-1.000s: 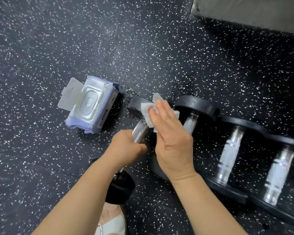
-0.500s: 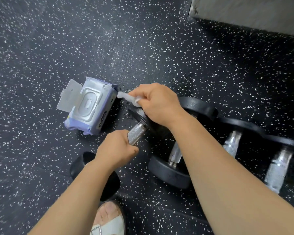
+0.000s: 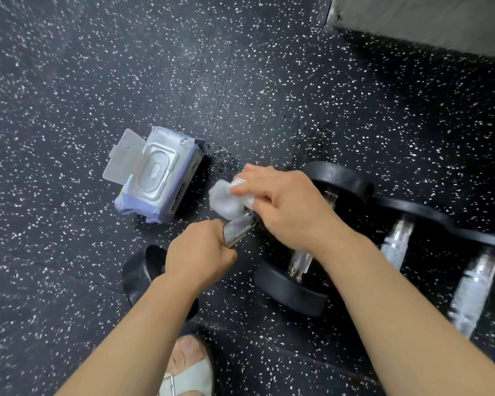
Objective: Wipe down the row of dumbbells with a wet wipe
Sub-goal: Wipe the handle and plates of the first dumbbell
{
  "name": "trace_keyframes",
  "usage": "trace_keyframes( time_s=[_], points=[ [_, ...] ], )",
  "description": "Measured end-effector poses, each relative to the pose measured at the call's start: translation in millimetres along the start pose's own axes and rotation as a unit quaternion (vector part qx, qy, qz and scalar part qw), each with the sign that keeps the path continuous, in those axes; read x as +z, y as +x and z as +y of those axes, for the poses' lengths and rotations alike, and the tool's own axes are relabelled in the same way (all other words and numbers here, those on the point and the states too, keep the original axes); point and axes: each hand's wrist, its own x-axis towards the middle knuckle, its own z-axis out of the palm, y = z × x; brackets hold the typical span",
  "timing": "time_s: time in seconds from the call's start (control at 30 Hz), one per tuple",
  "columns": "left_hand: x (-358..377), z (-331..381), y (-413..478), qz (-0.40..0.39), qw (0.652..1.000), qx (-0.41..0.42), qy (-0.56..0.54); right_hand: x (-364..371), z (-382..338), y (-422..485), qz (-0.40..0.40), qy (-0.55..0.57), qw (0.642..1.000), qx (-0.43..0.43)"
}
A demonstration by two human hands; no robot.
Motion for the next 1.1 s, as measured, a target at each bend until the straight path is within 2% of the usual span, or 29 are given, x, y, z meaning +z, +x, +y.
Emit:
trace_keyframes(
  time_s=[0.13,0.27,0.33,0.47,0.63,0.7,0.77,0.87,0.93,1.1],
  points=[
    [0,2,-4,0.023,1.0,0.01,0.01,-16,-1,39,-0.066,0.076,0.988,0.115],
    [1,3,-8,0.042,0.999,0.024,0.006,-20,9,57,-0.092,0.215,0.95,0.208],
    [2,3,-9,0.046,0.998,0.03,0.009,-14,20,60,-0.092,0.253,0.927,0.262],
    [3,4,-11,0.039,0.999,0.027,0.013,-2,45,54,-0.081,0.356,0.859,0.358],
    [8,5,-14,0.029,0.999,0.006,-0.011,11,62,32,-0.06,0.388,0.815,0.427],
    [9,5,-14,0.032,0.999,-0.002,-0.027,14,62,24,-0.027,0.392,0.8,0.455],
    [8,5,-13,0.04,0.998,-0.012,-0.045,17,59,14,0.008,0.381,0.798,0.467],
    [6,5,-8,0.047,0.997,-0.023,-0.065,17,47,-7,0.054,0.344,0.818,0.458],
    [4,4,-6,0.046,0.996,-0.026,-0.072,12,32,-22,0.068,0.314,0.85,0.418],
    [2,4,-6,0.044,0.997,-0.026,-0.066,-4,1,-44,0.079,0.303,0.897,0.311]
  ],
)
